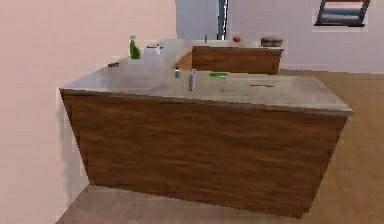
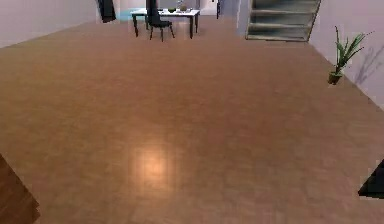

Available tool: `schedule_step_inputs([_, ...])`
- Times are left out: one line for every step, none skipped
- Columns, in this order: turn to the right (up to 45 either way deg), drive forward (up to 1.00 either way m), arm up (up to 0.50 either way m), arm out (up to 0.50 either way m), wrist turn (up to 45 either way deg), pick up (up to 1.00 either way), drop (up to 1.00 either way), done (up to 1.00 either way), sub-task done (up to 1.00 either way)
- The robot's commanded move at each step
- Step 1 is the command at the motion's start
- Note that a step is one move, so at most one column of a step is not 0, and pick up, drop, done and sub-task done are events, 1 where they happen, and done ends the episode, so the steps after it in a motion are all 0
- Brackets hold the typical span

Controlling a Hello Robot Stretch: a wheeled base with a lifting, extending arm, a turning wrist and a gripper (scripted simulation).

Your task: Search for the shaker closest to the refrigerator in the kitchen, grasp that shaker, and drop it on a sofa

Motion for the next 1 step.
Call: schedule_step_inputs([-6.0, 0.00, 0.00, 0.00, 0.0, 0.00, 0.00, 0.00, 0.00])
